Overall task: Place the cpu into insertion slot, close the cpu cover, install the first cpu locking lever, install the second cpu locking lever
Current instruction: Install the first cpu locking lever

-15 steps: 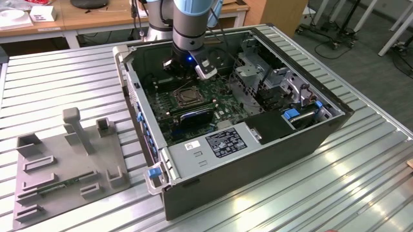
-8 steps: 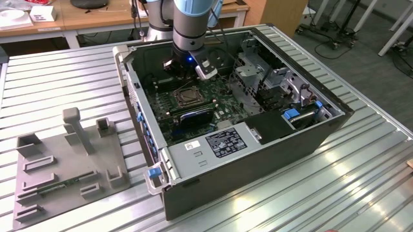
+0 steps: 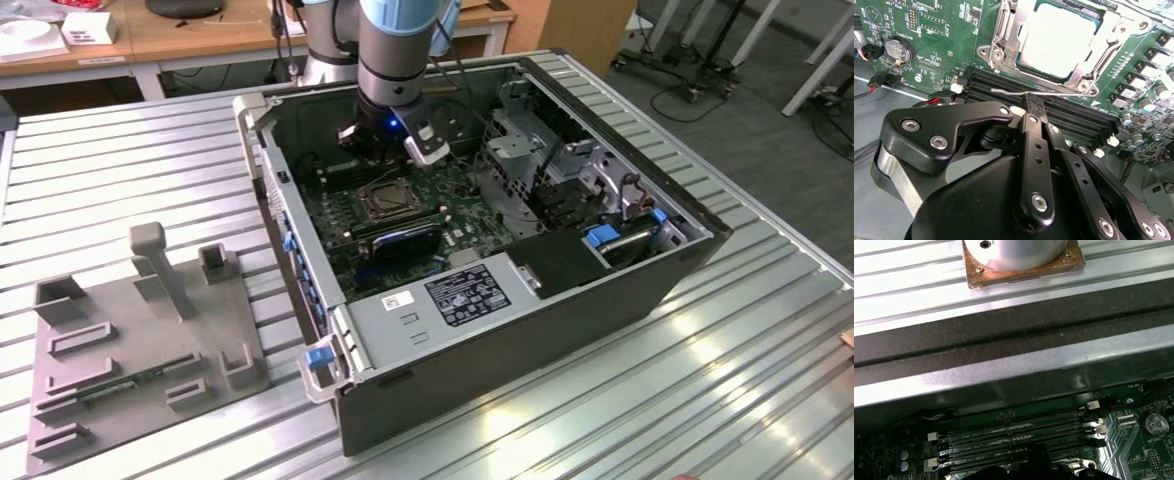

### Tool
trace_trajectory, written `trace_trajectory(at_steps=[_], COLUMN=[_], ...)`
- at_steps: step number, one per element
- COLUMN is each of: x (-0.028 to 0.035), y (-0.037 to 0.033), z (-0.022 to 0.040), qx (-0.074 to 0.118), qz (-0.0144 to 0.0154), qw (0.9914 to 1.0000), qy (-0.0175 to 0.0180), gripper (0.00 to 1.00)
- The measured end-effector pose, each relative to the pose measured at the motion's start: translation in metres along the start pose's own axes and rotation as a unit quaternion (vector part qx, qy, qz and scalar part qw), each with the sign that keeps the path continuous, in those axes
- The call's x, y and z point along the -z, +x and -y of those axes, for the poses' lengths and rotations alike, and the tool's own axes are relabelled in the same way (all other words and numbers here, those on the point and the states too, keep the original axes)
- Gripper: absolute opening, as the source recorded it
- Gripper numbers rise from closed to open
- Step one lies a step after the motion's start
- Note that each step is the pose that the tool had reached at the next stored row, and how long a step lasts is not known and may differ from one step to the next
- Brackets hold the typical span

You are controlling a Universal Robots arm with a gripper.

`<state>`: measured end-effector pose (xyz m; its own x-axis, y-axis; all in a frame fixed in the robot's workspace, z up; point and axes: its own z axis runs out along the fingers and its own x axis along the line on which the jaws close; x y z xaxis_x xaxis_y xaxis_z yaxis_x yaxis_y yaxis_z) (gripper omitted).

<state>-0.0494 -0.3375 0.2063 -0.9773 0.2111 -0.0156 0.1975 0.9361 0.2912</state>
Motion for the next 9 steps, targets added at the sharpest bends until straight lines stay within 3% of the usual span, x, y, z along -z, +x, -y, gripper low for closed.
trace_trajectory(at_steps=[9], x=[-0.0037], y=[-0.0004], z=[0.0010], qx=[0.000], qz=[0.0000], qw=[1.00000], qy=[0.0001], gripper=[0.10])
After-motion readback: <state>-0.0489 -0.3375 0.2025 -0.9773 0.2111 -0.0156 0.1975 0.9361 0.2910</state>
